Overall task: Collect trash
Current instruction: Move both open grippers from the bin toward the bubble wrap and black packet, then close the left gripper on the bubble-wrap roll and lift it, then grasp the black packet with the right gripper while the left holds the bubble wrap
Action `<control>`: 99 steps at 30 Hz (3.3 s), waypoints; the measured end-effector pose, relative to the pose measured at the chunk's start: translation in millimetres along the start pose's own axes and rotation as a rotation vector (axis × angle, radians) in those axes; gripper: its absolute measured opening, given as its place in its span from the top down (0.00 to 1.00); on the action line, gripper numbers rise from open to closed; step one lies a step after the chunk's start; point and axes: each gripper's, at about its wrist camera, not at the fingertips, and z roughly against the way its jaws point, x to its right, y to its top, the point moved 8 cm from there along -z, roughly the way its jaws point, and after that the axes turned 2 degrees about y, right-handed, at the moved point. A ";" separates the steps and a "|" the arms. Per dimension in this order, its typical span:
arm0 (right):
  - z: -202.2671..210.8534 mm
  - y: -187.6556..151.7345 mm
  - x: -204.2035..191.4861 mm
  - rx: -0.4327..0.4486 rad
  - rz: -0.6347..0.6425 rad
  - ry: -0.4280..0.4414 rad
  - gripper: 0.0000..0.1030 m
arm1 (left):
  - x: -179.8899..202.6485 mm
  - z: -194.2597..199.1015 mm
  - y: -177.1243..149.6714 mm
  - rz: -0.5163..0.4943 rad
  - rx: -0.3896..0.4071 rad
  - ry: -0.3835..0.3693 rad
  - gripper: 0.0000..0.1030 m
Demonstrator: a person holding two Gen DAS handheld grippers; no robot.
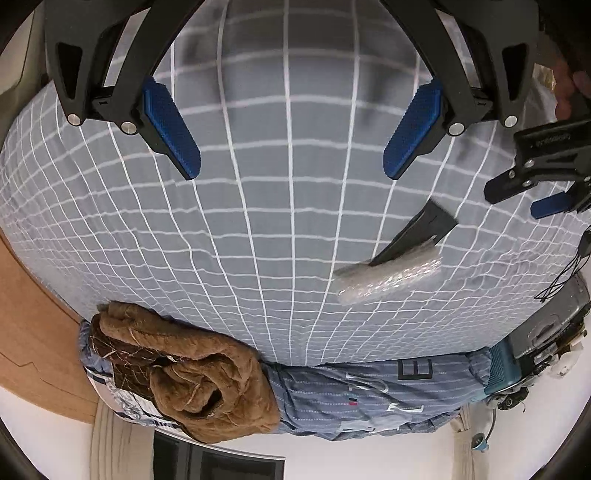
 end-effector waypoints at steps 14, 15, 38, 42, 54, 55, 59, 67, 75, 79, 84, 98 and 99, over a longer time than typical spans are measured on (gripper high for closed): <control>-56.2 22.5 16.3 -0.044 0.015 0.001 0.07 | 26.7 -67.2 70.0 -0.056 0.006 -0.032 0.06; -57.7 22.8 17.0 -0.047 0.012 0.003 0.07 | 28.2 -72.7 73.2 -0.059 0.002 -0.031 0.06; -63.8 24.9 8.5 -0.057 0.009 0.028 0.08 | 27.0 -110.6 81.4 -0.039 -0.047 -0.064 0.51; -64.7 29.1 -2.4 -0.054 0.008 0.047 0.08 | 19.3 -100.6 82.8 -0.014 -0.033 -0.054 0.55; -82.9 33.1 -77.6 -0.095 0.026 0.176 0.08 | -46.7 -60.0 88.5 0.102 0.024 0.029 0.55; -85.0 32.7 -84.0 -0.100 0.030 0.182 0.08 | -53.6 -57.4 87.8 0.113 0.027 0.042 0.55; -97.2 31.1 -106.1 -0.124 0.058 0.190 0.08 | -72.4 -52.7 80.6 0.137 0.015 0.064 0.55; -124.5 39.5 -128.8 -0.167 0.026 0.206 0.08 | -98.9 -41.0 74.8 0.142 0.023 0.092 0.55; -140.9 42.2 -139.0 -0.188 0.040 0.195 0.25 | -105.9 -40.9 76.1 0.144 0.024 0.090 0.55; -140.4 43.5 -136.4 -0.183 0.041 0.184 0.52 | -104.6 -42.3 78.3 0.143 0.025 0.087 0.55; -136.7 45.0 -131.2 -0.180 0.039 0.175 0.81 | -100.5 -41.9 79.7 0.133 0.028 0.084 0.55; -119.7 56.9 -122.2 -0.140 0.027 0.195 0.94 | -93.0 -44.1 78.8 0.121 0.022 0.082 0.55; -117.7 57.7 -120.0 -0.136 0.027 0.194 0.95 | -91.8 -44.0 78.7 0.120 0.023 0.082 0.55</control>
